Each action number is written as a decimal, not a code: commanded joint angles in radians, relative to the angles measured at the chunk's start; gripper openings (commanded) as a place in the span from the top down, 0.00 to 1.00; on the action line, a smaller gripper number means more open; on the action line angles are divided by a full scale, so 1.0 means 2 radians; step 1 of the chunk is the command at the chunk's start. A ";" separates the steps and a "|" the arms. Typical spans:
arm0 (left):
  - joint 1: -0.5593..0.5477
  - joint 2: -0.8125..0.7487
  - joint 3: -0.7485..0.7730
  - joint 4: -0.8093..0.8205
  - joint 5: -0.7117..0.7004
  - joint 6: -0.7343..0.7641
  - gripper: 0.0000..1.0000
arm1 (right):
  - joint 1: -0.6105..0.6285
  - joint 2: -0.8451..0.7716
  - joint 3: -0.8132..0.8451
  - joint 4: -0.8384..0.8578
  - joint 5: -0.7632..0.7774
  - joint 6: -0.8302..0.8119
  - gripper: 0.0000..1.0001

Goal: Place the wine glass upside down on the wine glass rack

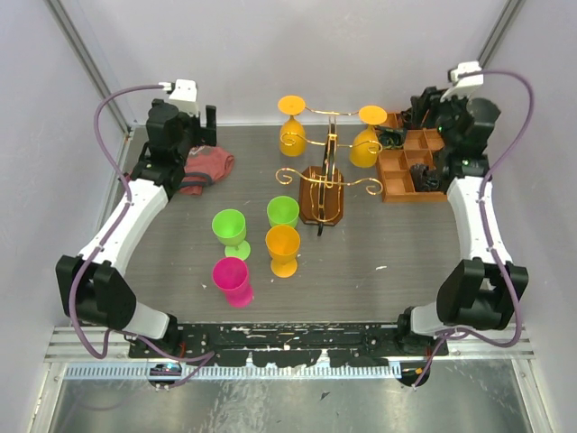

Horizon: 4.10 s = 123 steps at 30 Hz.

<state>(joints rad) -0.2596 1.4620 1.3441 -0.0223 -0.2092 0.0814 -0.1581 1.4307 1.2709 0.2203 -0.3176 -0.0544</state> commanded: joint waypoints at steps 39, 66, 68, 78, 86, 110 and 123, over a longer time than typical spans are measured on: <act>0.099 -0.052 -0.068 -0.165 -0.008 -0.106 0.01 | 0.539 0.223 0.383 -0.395 0.066 -0.058 0.43; 0.115 -0.064 -0.090 -0.162 -0.054 -0.125 0.02 | 0.597 0.273 0.393 -0.480 0.099 -0.024 0.43; 0.115 -0.064 -0.091 -0.162 -0.054 -0.126 0.02 | 0.601 0.274 0.395 -0.485 0.089 -0.019 0.43; 0.115 -0.068 -0.096 -0.167 -0.054 -0.130 0.02 | 0.617 0.290 0.396 -0.515 0.095 -0.011 0.43; 0.115 -0.070 -0.097 -0.167 -0.053 -0.141 0.02 | 0.620 0.299 0.377 -0.515 0.120 -0.017 0.46; 0.116 -0.063 -0.071 -0.188 -0.049 -0.176 0.02 | 0.624 0.303 0.386 -0.477 0.189 -0.042 0.99; 0.126 -0.073 0.065 -0.290 -0.037 -0.396 0.02 | 0.622 0.148 0.287 -0.203 0.303 -0.103 0.99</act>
<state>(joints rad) -0.0143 1.3521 1.4132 -0.5282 -0.3012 -0.5148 1.0855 1.8885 1.9141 -0.5076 0.1852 -0.1867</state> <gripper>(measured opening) 0.982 0.051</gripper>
